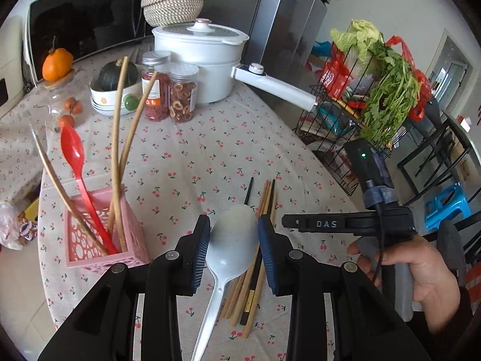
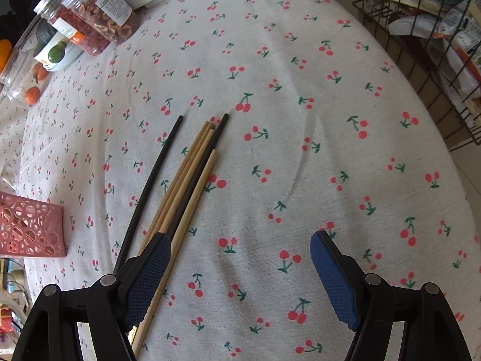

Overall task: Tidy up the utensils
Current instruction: 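Lift the white spoon off the table with the left tool, then carry the white spoon into the pink basket with the left tool while the right tool grasps a wooden chopstick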

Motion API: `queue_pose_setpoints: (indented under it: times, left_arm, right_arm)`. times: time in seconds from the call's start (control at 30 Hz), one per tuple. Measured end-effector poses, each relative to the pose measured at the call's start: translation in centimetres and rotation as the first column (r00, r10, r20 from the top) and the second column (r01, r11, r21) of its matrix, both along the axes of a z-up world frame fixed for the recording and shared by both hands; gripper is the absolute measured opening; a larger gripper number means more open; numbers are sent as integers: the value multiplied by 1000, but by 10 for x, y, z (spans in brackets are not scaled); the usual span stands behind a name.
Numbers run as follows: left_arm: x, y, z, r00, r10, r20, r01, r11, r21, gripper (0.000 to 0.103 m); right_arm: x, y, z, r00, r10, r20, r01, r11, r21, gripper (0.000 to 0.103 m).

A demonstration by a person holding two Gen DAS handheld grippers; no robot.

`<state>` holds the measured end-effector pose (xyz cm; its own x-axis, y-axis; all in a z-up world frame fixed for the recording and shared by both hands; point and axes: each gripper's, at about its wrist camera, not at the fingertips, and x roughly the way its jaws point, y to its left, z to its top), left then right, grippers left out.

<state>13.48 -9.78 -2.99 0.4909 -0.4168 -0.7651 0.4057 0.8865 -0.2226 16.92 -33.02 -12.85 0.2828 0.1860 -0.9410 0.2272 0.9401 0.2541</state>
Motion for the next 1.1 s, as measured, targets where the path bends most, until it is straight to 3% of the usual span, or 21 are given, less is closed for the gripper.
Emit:
queue_pose_setpoints:
  times: [0.2, 0.47, 0.6, 0.77, 1.0, 1.1]
  left_arm:
    - [-23, 43, 4, 998, 28, 58, -25, 998, -61, 35]
    - [-25, 76, -2, 998, 58, 4, -57, 992, -116, 35]
    - [-30, 84, 1, 998, 64, 6, -63, 988, -140, 35]
    - [-33, 93, 4, 998, 70, 5, -69, 985, -157, 35]
    - [-36, 101, 4, 996, 91, 2, -89, 981, -172, 35]
    - [-37, 104, 5, 994, 107, 2, -104, 978, -182, 35]
  right_arm:
    - [9, 21, -10, 999, 32, -6, -32, 998, -47, 80]
    - [16, 33, -15, 1000, 26, 2, -25, 987, -156, 78]
    - [17, 41, -17, 1000, 30, -4, -30, 977, -213, 75]
    - [14, 40, -16, 1000, 14, -3, -15, 980, -200, 67]
    - [10, 43, -15, 1000, 13, -1, -13, 976, -216, 64]
    - [10, 55, -17, 999, 34, -15, -37, 955, -293, 60]
